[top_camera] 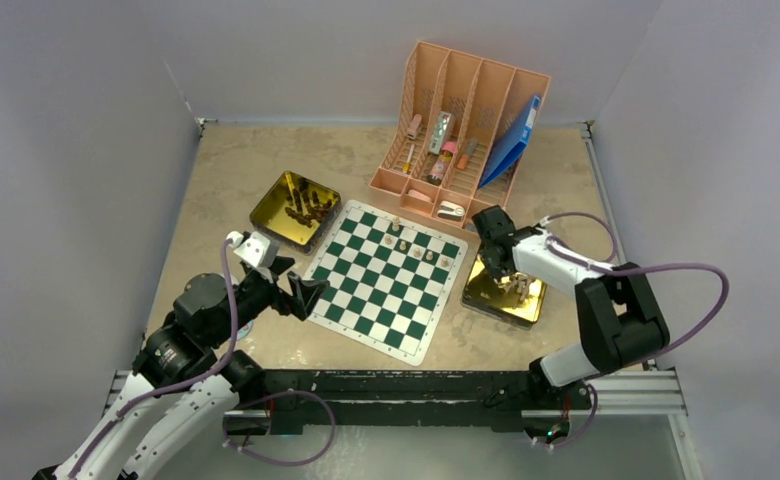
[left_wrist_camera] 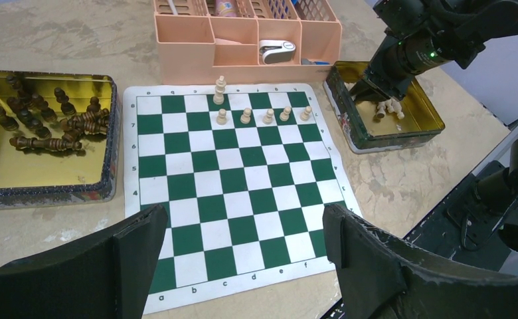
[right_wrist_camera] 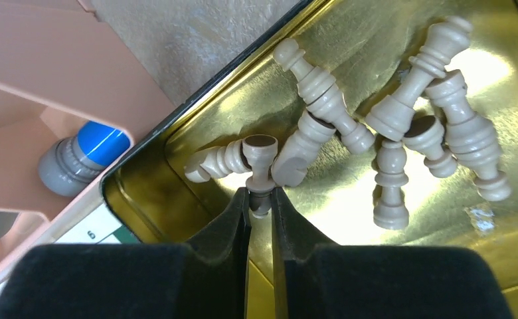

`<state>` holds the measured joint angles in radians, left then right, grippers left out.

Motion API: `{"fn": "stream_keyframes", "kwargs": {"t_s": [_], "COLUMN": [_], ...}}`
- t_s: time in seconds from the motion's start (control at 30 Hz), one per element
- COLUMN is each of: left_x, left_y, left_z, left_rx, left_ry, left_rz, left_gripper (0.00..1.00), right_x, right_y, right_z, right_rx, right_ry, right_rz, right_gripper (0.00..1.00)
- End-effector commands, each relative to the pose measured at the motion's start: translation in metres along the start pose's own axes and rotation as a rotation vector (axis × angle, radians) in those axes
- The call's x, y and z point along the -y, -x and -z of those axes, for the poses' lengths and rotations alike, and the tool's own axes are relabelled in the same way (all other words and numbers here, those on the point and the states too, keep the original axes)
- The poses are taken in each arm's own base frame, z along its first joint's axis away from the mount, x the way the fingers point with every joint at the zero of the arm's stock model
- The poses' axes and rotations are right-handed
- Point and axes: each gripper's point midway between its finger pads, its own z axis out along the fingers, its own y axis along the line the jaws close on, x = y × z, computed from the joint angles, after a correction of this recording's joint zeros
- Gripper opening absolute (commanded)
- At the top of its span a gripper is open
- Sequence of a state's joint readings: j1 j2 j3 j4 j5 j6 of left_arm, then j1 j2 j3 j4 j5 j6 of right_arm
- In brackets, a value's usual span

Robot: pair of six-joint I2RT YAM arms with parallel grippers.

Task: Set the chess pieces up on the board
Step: Pick up the chess piece from the storage box.

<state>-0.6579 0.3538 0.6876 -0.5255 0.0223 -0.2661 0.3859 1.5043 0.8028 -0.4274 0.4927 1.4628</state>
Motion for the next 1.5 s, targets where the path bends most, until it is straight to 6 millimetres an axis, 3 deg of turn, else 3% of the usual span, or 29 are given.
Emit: {"fn": "stream_keyframes", "kwargs": {"t_s": [0.0,0.23,0.4,0.5,0.63,0.8,0.93,1.23,1.47], "left_x": [0.005,0.05,0.085,0.097,0.099,0.098,0.1,0.097,0.09], "left_y": [0.008,-0.004,-0.02,-0.016,-0.003,-0.012,-0.025,0.0,-0.001], "left_z": [0.0,-0.006,0.0,0.005,-0.003,-0.015,-0.017,-0.02,-0.027], "left_rx": [0.039,0.063,0.075,0.124,0.143,0.112,0.108,0.137,0.101], "left_ry": [-0.03,-0.336,-0.624,-0.719,-0.721,-0.735,-0.761,-0.687,-0.642], "left_rz": [-0.023,-0.159,-0.384,-0.475,-0.515,-0.52,-0.468,-0.43,-0.429], "left_gripper": [0.87,0.86,0.84,0.83,0.83,0.81,0.8,0.8,0.79], "right_x": [0.002,-0.005,-0.02,-0.028,-0.024,-0.034,-0.032,-0.055,-0.071], "right_y": [0.019,0.033,0.036,0.04,0.028,0.017,0.035,0.05,0.049], "right_z": [0.021,0.045,0.055,0.062,0.061,0.07,0.085,0.121,0.155], "right_rx": [0.043,0.067,0.069,0.081,0.022,-0.018,0.065,0.117,0.113], "right_ry": [0.034,0.133,0.216,0.27,0.267,0.396,0.439,0.587,0.758], "right_rz": [-0.01,0.022,0.104,0.144,0.152,0.283,0.316,0.389,0.472], "right_gripper": [0.12,0.1,0.05,0.03,0.02,0.01,0.0,0.0,0.0]}}
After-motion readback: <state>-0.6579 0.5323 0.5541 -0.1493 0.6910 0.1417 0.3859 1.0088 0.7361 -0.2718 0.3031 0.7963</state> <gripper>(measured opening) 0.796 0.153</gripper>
